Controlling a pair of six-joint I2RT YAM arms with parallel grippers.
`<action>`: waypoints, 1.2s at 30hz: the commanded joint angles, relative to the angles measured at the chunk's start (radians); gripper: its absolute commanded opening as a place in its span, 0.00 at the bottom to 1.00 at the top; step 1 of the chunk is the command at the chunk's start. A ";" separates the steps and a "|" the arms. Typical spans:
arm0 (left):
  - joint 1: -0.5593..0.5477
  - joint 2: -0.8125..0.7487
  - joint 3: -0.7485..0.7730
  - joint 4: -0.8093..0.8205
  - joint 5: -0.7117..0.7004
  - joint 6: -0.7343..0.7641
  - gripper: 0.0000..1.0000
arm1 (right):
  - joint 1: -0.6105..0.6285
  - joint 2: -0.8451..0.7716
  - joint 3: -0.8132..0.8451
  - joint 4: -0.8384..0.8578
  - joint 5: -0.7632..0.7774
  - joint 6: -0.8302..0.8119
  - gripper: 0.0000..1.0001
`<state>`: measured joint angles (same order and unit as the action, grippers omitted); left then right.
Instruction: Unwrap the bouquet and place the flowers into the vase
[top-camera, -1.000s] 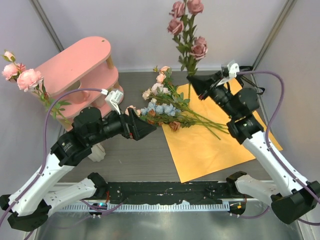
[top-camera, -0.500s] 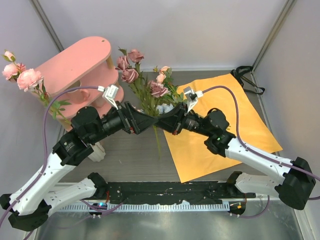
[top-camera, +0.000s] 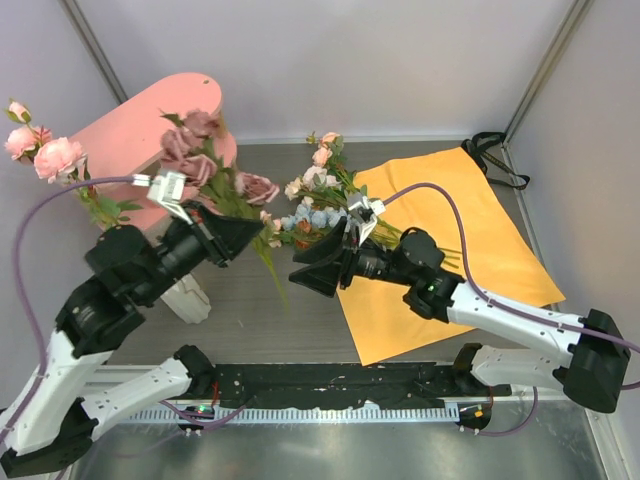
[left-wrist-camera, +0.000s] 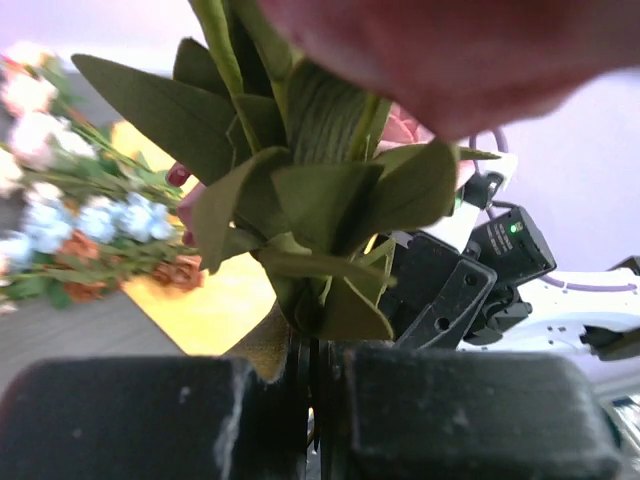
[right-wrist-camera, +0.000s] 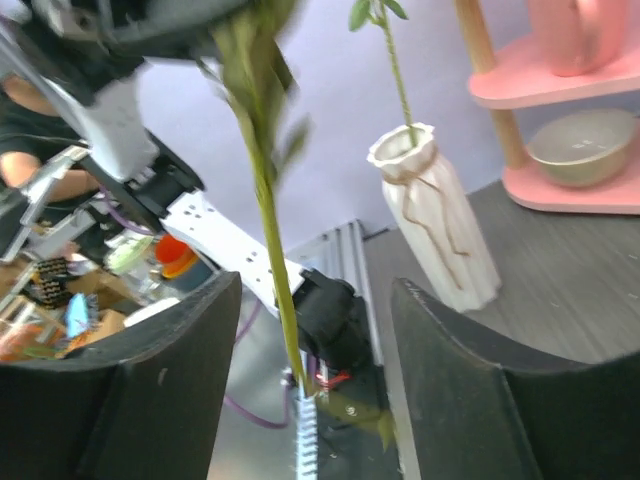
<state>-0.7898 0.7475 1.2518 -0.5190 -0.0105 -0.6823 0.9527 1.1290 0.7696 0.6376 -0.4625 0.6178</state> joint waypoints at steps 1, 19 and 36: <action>0.001 -0.060 0.202 -0.228 -0.213 0.197 0.00 | 0.004 -0.104 -0.003 -0.141 0.134 -0.134 0.72; 0.001 -0.151 0.486 -0.305 -0.825 0.581 0.00 | 0.003 -0.152 -0.026 -0.292 0.288 -0.224 0.75; 0.001 -0.152 0.434 -0.156 -0.954 0.534 0.00 | 0.004 -0.160 -0.030 -0.311 0.306 -0.236 0.75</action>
<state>-0.7898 0.5350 1.5986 -0.7200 -0.9394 -0.1303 0.9539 0.9840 0.7410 0.3054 -0.1745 0.3946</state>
